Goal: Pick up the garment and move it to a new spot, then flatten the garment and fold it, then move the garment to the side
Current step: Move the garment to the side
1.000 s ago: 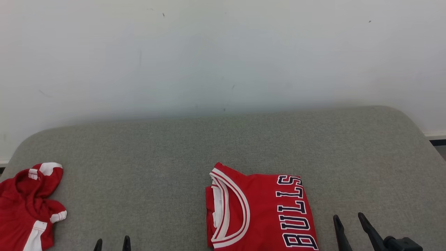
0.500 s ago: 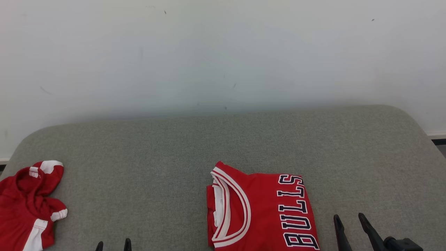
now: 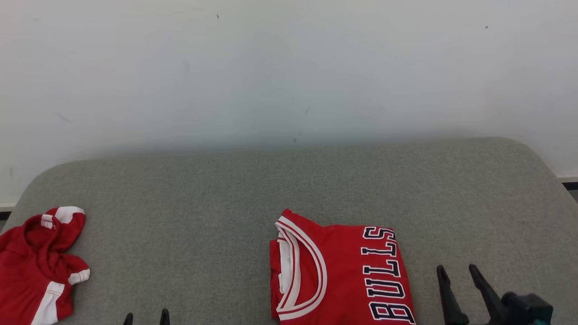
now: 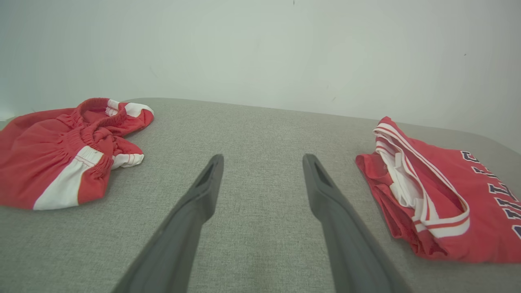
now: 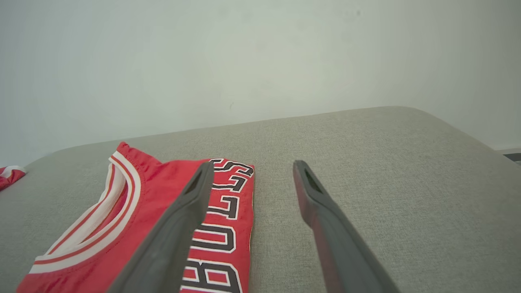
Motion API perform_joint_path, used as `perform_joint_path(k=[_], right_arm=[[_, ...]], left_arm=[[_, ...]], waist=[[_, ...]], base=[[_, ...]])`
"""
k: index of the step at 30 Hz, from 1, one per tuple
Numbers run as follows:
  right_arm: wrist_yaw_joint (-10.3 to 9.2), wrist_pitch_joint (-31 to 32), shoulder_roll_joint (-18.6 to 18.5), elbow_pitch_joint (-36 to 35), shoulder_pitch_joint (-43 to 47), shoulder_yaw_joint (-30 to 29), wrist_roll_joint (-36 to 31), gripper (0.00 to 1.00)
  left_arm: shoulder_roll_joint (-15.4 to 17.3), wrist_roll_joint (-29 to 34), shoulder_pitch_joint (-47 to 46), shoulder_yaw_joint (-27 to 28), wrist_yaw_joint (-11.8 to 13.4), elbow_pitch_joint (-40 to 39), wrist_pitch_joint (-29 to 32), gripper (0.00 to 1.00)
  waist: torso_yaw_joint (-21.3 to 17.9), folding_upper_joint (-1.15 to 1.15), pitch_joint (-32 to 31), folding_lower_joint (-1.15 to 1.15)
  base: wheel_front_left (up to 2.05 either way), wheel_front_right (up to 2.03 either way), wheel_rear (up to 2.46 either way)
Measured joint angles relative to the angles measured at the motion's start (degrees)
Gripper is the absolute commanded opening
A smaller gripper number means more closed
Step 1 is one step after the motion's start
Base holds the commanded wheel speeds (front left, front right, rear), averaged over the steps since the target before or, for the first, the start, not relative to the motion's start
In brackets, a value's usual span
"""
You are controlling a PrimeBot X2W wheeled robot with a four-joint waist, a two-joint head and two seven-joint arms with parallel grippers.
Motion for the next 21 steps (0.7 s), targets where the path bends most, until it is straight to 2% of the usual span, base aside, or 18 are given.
perform_joint_path(k=[4,8,9,13,21], right_arm=[[0.00,3.43,-0.08,0.83,-3.46,-1.71,0.48,1.00],[0.00,9.96,-0.23,2.69,-10.30,-4.12,0.38,1.00],[0.00,14.57,-0.07,4.56,-13.57,-5.19,0.53,1.00],[-0.01,25.73,0.10,9.32,-17.38,-6.44,-0.05,1.00],[-0.01,39.55,1.13,15.61,-20.11,-8.62,-3.83,1.00]], left_arm=[[0.01,-0.10,-0.01,0.20,0.14,-0.05,0.00,1.00],[0.00,-0.09,-0.13,0.13,0.16,-0.33,0.00,1.00],[0.01,-0.10,-0.33,-0.04,0.15,-0.34,0.00,1.00],[0.00,-0.64,-1.20,-0.80,0.40,-0.55,0.00,1.00],[0.01,-1.37,-1.52,-2.38,0.99,-0.75,0.00,1.00]], waist=[[0.04,0.00,0.30,0.00],[0.45,0.00,1.11,0.00],[1.03,0.00,1.51,0.00],[2.60,0.00,2.55,0.00],[6.62,0.00,5.17,0.00]], base=[[0.00,0.00,0.00],[0.00,0.00,0.00],[0.00,0.00,0.00],[0.00,0.00,0.00],[0.00,0.00,0.00]])
